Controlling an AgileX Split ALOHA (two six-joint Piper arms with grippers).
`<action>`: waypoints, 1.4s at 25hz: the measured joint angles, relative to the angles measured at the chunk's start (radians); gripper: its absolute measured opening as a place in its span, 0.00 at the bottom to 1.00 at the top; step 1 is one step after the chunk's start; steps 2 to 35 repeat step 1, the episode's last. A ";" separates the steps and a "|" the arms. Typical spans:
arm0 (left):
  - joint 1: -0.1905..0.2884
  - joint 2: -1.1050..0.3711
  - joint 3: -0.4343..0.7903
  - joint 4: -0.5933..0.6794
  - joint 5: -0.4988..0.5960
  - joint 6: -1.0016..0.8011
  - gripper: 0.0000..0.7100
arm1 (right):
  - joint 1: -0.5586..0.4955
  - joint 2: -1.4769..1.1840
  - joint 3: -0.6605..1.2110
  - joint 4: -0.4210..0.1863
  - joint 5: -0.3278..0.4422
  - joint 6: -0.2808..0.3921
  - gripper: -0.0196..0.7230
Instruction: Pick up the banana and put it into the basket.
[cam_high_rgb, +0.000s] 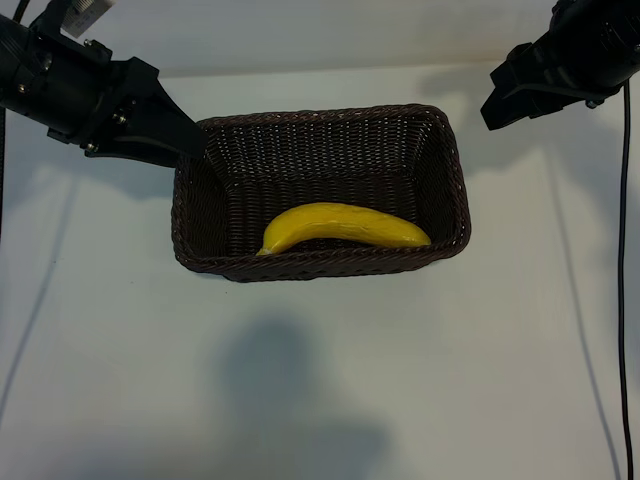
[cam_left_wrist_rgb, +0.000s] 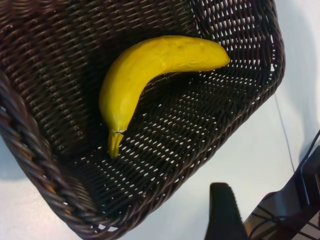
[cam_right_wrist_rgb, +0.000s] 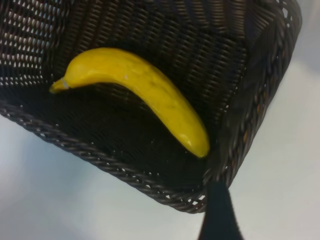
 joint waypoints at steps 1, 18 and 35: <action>0.000 0.000 0.000 0.000 0.000 0.000 0.67 | 0.000 0.000 0.000 0.000 -0.002 0.001 0.69; 0.000 0.000 0.000 0.000 0.000 0.000 0.67 | 0.000 0.000 0.000 0.000 -0.002 0.001 0.69; 0.000 0.000 0.000 0.000 0.000 0.000 0.67 | 0.000 0.000 0.000 0.000 -0.002 0.001 0.69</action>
